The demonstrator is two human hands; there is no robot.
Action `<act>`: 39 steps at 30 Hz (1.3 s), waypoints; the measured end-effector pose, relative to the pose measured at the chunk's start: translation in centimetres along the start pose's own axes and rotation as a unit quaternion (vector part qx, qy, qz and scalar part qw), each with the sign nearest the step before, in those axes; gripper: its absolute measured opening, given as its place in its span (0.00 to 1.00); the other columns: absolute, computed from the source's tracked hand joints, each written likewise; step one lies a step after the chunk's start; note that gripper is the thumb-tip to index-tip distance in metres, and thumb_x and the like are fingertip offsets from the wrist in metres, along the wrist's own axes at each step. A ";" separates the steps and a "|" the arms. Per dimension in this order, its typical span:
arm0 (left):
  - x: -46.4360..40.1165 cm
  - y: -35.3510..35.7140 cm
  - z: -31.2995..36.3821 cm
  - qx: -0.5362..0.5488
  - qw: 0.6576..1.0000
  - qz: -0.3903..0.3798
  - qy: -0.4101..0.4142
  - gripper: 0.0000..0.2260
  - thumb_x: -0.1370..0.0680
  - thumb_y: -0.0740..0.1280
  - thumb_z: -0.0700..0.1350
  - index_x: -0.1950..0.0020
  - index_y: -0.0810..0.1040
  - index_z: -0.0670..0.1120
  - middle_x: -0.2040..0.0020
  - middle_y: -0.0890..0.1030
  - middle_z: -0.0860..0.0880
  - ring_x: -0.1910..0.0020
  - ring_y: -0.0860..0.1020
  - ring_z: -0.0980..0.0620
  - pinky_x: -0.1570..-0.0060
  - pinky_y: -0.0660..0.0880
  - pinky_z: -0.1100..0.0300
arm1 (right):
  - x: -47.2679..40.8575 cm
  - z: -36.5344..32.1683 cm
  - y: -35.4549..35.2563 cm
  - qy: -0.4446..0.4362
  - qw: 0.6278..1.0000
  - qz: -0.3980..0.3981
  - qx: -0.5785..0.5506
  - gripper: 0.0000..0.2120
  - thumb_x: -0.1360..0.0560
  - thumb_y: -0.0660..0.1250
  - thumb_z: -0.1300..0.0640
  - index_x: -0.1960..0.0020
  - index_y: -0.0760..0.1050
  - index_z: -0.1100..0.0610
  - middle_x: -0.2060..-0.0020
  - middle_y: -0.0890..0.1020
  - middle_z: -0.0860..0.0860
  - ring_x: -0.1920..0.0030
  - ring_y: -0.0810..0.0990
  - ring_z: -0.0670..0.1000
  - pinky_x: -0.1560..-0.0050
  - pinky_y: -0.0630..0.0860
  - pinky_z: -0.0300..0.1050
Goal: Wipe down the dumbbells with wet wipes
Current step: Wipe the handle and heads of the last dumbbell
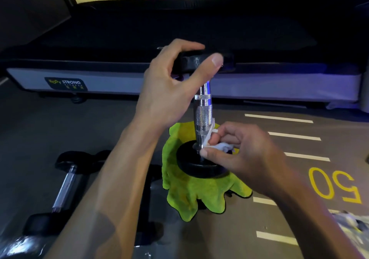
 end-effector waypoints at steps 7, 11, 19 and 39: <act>0.2 -0.2 -0.2 -0.017 1.000 0.005 -0.002 0.17 0.23 0.72 0.61 0.40 0.82 0.53 0.46 0.84 0.49 0.45 0.84 0.51 0.40 0.79 0.46 | -0.2 1.1 -0.8 0.012 0.997 0.061 -0.053 0.06 0.28 0.78 0.54 0.60 0.82 0.52 0.57 0.86 0.47 0.53 0.84 0.50 0.47 0.81 0.57; 0.2 -0.4 -0.1 -0.018 1.000 0.012 -0.004 0.17 0.23 0.72 0.62 0.41 0.82 0.53 0.45 0.84 0.49 0.45 0.83 0.52 0.40 0.79 0.46 | 0.0 -1.6 0.0 -0.053 0.993 0.044 0.092 0.07 0.30 0.78 0.49 0.62 0.82 0.49 0.60 0.79 0.42 0.57 0.77 0.41 0.57 0.69 0.35; 0.3 -0.2 0.2 -0.010 1.000 -0.011 0.002 0.16 0.23 0.71 0.62 0.40 0.82 0.54 0.45 0.84 0.50 0.45 0.82 0.55 0.41 0.79 0.52 | 0.3 -0.9 -1.7 -0.034 0.984 0.105 0.138 0.07 0.29 0.77 0.48 0.63 0.83 0.48 0.68 0.83 0.42 0.62 0.80 0.41 0.63 0.74 0.39; -0.2 -0.2 -0.5 0.017 0.999 -0.026 -0.021 0.15 0.20 0.69 0.58 0.38 0.82 0.51 0.42 0.83 0.48 0.45 0.81 0.59 0.44 0.73 0.64 | -1.2 -5.1 -1.5 -0.178 0.954 0.242 -0.007 0.05 0.25 0.74 0.63 0.53 0.80 0.55 0.56 0.80 0.49 0.57 0.80 0.45 0.54 0.78 0.41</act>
Point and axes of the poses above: each hand's wrist, its own x-axis away from the middle knuckle, its own y-axis out of the palm, z = x × y, the point moved 10 cm from there along -x, towards the middle knuckle
